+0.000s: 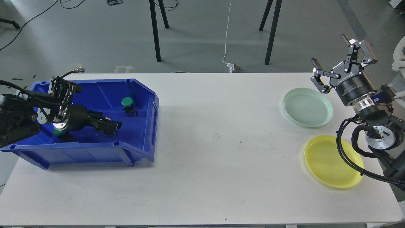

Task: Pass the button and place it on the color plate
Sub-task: 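Grasp the yellow-topped button with the left gripper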

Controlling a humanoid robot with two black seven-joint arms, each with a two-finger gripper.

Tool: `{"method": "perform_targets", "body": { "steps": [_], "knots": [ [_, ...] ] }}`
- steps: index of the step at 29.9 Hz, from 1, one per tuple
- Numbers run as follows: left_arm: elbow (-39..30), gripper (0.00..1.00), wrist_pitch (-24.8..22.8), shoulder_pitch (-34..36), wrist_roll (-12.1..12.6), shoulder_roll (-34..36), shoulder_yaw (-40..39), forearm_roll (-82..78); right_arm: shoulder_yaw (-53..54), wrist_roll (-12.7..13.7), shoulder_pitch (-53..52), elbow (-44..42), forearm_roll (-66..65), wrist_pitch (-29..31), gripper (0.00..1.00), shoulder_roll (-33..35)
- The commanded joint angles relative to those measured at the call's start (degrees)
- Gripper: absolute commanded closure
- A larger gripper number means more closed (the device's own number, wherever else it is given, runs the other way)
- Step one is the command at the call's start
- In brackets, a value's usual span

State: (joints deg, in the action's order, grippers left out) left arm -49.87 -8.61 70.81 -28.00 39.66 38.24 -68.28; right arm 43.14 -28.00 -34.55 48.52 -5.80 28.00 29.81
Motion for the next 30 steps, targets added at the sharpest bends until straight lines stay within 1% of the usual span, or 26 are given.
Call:
{"method": "perform_targets", "body": {
  "steps": [1, 4, 12, 16, 19, 23, 24, 26, 27, 30],
  "knots": [
    [0.65, 0.18, -0.70, -0.06, 0.00, -0.02, 0.43, -0.01, 0.01, 0.00, 0.27, -0.01, 0.00, 0.00, 0.00, -0.02],
    [2.41, 0.23, -2.02, -1.11, 0.00, -0.20, 0.34, -0.01, 0.01, 0.00, 0.54, -0.01, 0.00, 0.00, 0.00, 0.07],
    [3.29, 0.38, -2.11, -1.64, 0.00, -0.20, 0.17, -0.09, 0.37, 0.00, 0.89, -0.01, 0.00, 0.00, 0.00, -0.02],
    [3.29, 0.50, -2.11, -1.64, 0.00, -0.11, -0.19, -0.09, 0.37, 0.00, 1.24, -0.01, 0.00, 0.00, 0.00, 0.07],
    [3.20, 0.57, -2.38, -1.64, 0.00, -0.20, -0.19, -0.09, 0.45, 0.00, 1.68, -0.01, 0.00, 0.00, 0.00, 0.07],
    [3.12, 0.61, -2.38, -1.47, 0.00, -0.20, -0.36, -0.01, 0.45, 0.00, 1.77, -0.01, 0.00, 0.00, 0.00, 0.07],
    [2.77, 0.64, -2.46, -1.29, 0.00, -0.20, -0.45, -0.01, 0.45, 0.00, 1.86, -0.01, 0.00, 0.00, 0.00, -0.02],
    [2.41, 0.74, -2.47, -1.11, 0.00, -0.02, -0.54, -0.01, 0.98, 0.00, 1.95, -0.01, 0.00, 0.00, 0.00, -0.02],
    [2.41, 0.78, -2.47, -1.11, 0.00, 0.07, -0.71, -0.01, 1.33, 0.00, 2.03, -0.01, 0.00, 0.00, 0.00, -0.02],
    [2.24, 0.84, -2.64, -0.50, 0.00, 0.59, -0.80, 0.17, 1.77, 0.00, 2.03, -0.01, 0.00, 0.00, 0.00, -0.02]
  ]
}}
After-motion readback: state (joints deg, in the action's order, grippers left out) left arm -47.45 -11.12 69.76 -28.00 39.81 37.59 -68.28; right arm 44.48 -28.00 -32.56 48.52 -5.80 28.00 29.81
